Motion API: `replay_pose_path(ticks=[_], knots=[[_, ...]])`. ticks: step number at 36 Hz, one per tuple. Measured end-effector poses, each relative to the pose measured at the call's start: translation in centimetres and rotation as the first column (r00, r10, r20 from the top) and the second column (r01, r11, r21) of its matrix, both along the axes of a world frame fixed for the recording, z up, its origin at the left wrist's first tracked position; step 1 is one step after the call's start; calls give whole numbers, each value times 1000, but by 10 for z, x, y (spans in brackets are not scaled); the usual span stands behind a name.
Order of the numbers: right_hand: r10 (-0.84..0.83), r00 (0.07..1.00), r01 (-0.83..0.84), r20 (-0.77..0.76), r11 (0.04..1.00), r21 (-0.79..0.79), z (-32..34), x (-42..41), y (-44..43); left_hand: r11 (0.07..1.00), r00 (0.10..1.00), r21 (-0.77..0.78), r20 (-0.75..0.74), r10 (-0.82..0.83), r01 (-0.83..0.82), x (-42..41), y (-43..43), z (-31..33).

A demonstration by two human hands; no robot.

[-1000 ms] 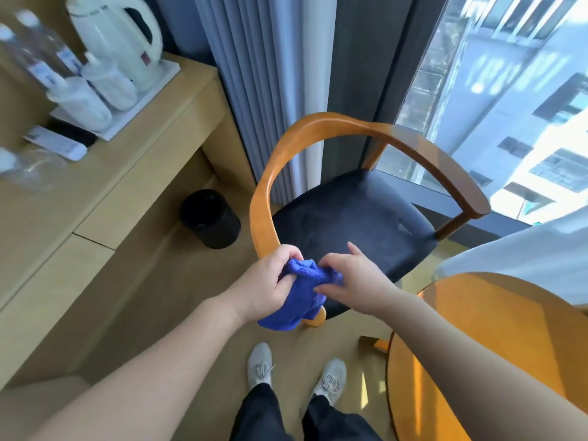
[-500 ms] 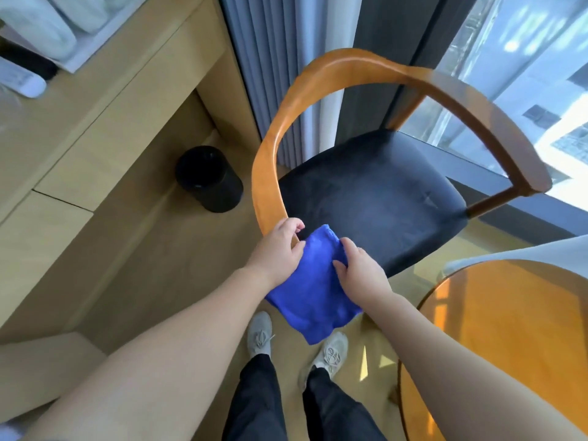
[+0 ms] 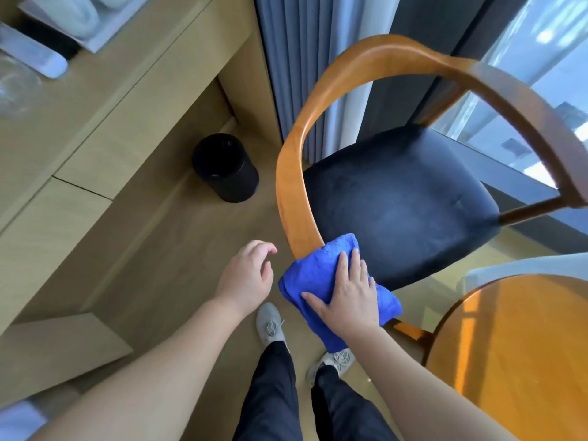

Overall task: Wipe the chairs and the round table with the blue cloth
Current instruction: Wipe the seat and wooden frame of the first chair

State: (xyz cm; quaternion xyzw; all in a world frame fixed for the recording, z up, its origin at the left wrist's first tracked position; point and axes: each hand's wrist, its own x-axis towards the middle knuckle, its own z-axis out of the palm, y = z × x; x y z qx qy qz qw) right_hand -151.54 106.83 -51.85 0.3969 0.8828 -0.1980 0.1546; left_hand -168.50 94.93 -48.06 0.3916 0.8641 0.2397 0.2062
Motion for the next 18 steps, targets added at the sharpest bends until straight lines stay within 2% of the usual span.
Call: replay_pose_path(ticks=[4,18], knots=[[-53,998,50,-37,995,-82,-4,-3,7,1000,1000,-13,-5,-22,22,-6,-2,-1],[-156,987,155,-35,987,-27,-7,-71,20,998,999,-17,1,-53,53,-50,1,-2]])
